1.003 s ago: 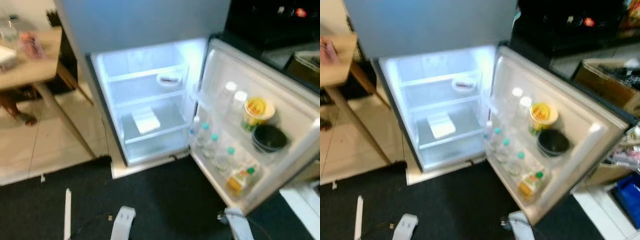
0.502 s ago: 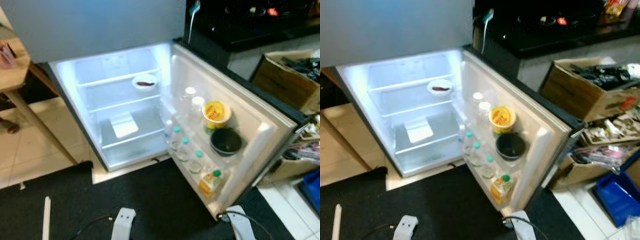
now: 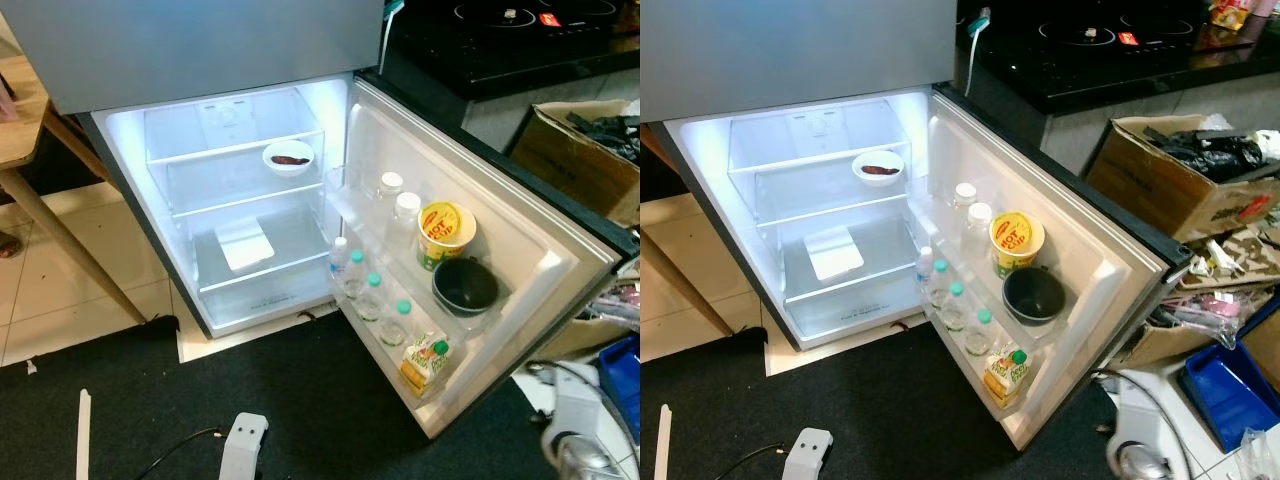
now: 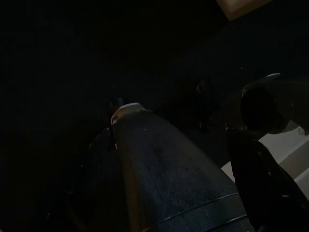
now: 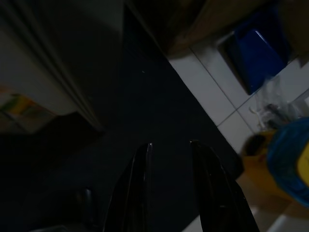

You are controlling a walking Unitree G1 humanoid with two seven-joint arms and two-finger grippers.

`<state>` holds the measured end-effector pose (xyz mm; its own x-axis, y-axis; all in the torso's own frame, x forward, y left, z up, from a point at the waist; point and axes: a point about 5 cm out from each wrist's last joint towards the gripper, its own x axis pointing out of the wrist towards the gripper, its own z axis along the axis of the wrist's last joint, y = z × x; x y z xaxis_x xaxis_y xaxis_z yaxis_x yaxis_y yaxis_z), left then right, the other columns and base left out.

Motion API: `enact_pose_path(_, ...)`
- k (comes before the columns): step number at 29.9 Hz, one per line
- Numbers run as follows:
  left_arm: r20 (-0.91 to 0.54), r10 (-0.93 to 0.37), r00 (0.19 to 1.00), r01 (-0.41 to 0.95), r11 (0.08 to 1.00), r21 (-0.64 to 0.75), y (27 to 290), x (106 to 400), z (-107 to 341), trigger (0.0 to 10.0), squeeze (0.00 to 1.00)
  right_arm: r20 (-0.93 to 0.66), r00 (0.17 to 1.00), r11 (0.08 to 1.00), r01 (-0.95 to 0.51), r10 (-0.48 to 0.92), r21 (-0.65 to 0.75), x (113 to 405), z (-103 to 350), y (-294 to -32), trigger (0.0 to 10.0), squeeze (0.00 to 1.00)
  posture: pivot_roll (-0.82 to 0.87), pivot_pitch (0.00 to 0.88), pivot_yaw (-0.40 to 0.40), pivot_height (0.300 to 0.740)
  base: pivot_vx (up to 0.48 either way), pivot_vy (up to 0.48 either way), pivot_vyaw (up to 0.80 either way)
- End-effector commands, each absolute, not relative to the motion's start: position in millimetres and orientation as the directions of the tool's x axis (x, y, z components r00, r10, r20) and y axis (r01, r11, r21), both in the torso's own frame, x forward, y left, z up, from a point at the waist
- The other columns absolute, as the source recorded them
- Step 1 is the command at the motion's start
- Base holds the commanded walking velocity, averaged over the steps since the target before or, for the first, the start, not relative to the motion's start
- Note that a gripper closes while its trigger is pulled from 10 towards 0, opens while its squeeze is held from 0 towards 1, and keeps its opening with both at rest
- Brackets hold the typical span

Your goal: Restocking fridge

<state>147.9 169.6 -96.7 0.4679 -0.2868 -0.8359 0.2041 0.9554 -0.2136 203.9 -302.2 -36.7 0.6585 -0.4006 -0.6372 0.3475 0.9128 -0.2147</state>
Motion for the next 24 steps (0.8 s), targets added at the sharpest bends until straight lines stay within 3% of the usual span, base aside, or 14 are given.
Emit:
enact_pose_path(1, -0.86, -0.29, 0.42, 0.184, 0.955, -0.233, 170, 133, -102, 10.0, 0.0, -0.649, 0.617, 0.889, 0.392, -0.444, -0.236, 191, -39, -313, 10.0, 0.0, 0.0, 0.038, -0.006, 0.74, 0.0, 0.0, 0.0)
enact_pose_path(3, -0.859, -0.292, 0.42, 0.183, 0.955, -0.235, 169, 133, -102, 10.0, 0.0, -0.656, 0.604, 0.883, 0.406, -0.452, -0.235, 185, -40, -318, 10.0, 0.0, 0.0, 0.038, -0.006, 0.74, 0.0, 0.0, 0.0)
enact_pose_path(7, -0.859, -0.302, 0.413, 0.189, 0.951, -0.243, 167, 132, -103, 10.0, 0.0, -0.759, 0.568, 0.937, 0.311, -0.317, -0.159, 158, -59, -307, 10.0, 0.0, -0.01, 0.041, -0.007, 0.74, 0.0, 0.0, 0.0)
enact_pose_path(8, -0.859, -0.305, 0.411, 0.192, 0.95, -0.245, 166, 131, -103, 10.0, 0.0, -0.787, 0.515, 0.928, 0.32, -0.34, -0.191, 141, -65, -310, 10.0, 0.0, -0.01, 0.042, -0.005, 0.74, 0.0, 0.0, 0.0)
enact_pose_path(12, -0.859, -0.307, 0.41, 0.199, 0.949, -0.245, 167, 132, -103, 10.0, 0.0, -0.722, 0.392, 0.787, 0.512, -0.57, -0.343, 120, -55, -344, 10.0, 0.0, -0.01, 0.042, 0.005, 0.74, 0.0, 0.0, 0.0)
enact_pose_path(14, -0.86, -0.305, 0.41, 0.204, 0.949, -0.24, 169, 134, -102, 10.0, 0.0, -0.636, 0.337, 0.644, 0.686, -0.694, -0.34, 120, -39, -369, 10.0, 0.0, -0.01, 0.041, 0.009, 0.74, 0.0, 0.0, 0.0)
enact_pose_path(15, -0.859, -0.305, 0.411, 0.204, 0.949, -0.239, 170, 135, -102, 10.0, 0.0, -0.602, 0.33, 0.593, 0.744, -0.727, -0.308, 124, -30, -378, 8.9, 0.0, -0.01, 0.04, 0.009, 0.74, 0.0, 0.0, 0.0)
enact_pose_path(16, -0.859, -0.304, 0.412, 0.205, 0.949, -0.238, 170, 135, -101, 10.0, 0.0, -0.581, 0.329, 0.564, 0.776, -0.745, -0.284, 127, -25, -383, 8.9, 0.0, -0.01, 0.04, 0.009, 0.74, 0.0, 0.0, 0.0)
enact_pose_path(17, -0.859, -0.304, 0.412, 0.205, 0.949, -0.238, 170, 136, -101, 10.0, 0.0, -0.567, 0.337, 0.555, 0.788, -0.752, -0.267, 129, -21, -386, 5.2, 0.0, -0.01, 0.04, 0.009, 0.74, 0.0, 0.0, 0.0)
enact_pose_path(18, -0.859, -0.304, 0.412, 0.205, 0.949, -0.238, 170, 136, -101, 10.0, 0.0, -0.567, 0.337, 0.555, 0.788, -0.752, -0.267, 129, -21, -386, 5.2, 0.0, -0.01, 0.04, 0.009, 0.74, 0.0, 0.0, 0.0)
enact_pose_path(19, -0.858, -0.305, 0.413, 0.206, 0.949, -0.238, 170, 136, -101, 10.0, 0.0, -0.548, 0.36, 0.538, 0.818, -0.755, -0.205, 136, -15, -391, 0.0, 0.0, -0.01, 0.041, 0.009, 0.74, 0.0, 0.0, 0.0)
enact_pose_path(22, -0.856, -0.306, 0.417, 0.206, 0.949, -0.239, 170, 138, -101, 10.0, 0.0, -0.508, 0.419, 0.523, 0.849, -0.753, -0.075, 152, -2, -396, 0.0, 0.0, -0.01, 0.041, 0.009, 0.74, 0.0, 0.0, 0.0)
enact_pose_path(24, -0.855, -0.308, 0.418, 0.205, 0.949, -0.241, 169, 138, -100, 10.0, 0.0, -0.45, 0.535, 0.572, 0.818, -0.715, 0.062, 179, 14, -396, 0.0, 0.0, -0.01, 0.041, 0.006, 0.74, 0.0, 0.0, 0.0)
